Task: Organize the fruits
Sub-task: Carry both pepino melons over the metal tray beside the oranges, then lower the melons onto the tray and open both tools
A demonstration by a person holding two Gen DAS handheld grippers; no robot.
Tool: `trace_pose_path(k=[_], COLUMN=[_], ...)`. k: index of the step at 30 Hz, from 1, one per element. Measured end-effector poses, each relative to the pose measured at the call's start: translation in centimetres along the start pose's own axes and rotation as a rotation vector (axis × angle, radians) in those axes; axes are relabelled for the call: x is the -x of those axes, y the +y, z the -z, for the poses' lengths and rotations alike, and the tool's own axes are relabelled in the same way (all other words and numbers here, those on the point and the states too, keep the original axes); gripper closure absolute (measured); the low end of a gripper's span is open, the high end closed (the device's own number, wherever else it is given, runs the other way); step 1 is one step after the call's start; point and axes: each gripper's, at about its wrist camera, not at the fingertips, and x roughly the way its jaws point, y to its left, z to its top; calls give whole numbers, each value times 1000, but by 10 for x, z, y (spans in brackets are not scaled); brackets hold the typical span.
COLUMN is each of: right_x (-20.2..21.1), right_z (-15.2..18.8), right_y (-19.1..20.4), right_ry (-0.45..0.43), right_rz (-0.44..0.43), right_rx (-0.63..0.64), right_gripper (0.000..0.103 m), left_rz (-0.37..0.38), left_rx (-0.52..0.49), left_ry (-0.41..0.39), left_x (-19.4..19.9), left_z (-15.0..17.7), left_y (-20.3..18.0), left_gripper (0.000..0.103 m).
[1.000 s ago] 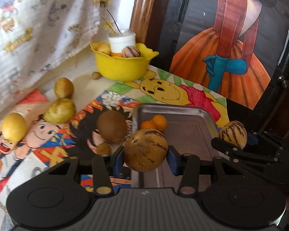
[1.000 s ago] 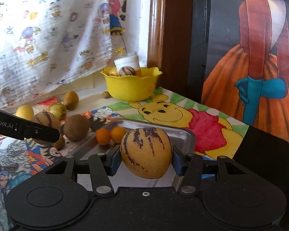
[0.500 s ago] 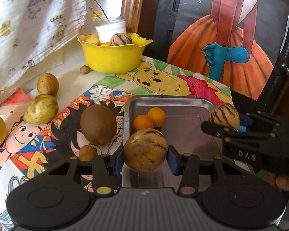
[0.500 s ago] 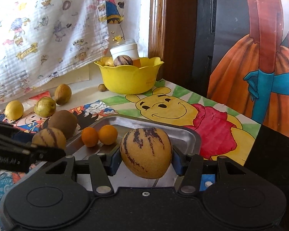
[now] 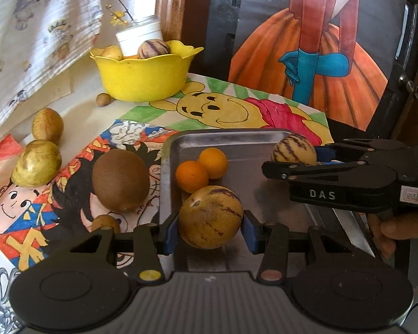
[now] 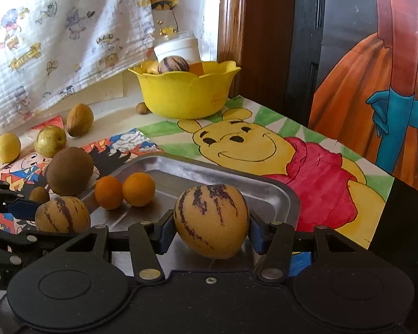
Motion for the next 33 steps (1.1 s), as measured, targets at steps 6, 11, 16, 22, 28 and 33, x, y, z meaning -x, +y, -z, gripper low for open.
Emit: trace_pose_path(k=[6, 11, 16, 22, 28, 33], right_x=[-4, -7, -8, -4, 1, 10], right_z=[0, -1, -2, -1, 1, 1], right_y=[-1, -1, -1, -3, -1, 0], right_ry=[12, 17, 20, 5, 5, -6], right_rz=[1, -2, -2, -7, -4, -4], right_rx=[2, 19, 19, -3, -13, -21], right_gripper=[48, 48, 48, 44, 38, 34], left_rz=[4, 3, 4, 7, 4, -1], left_rx=[-11, -12, -9, -5, -2, 1], left_ry=[10, 13, 12, 16, 17, 0], left_x=[-6, -9, -11, -11, -9, 1], left_z=[0, 0, 1, 1, 1, 0], left_y=[-1, -3, -3, -3, -3, -1], left_gripper=[52, 52, 51, 50, 48, 40])
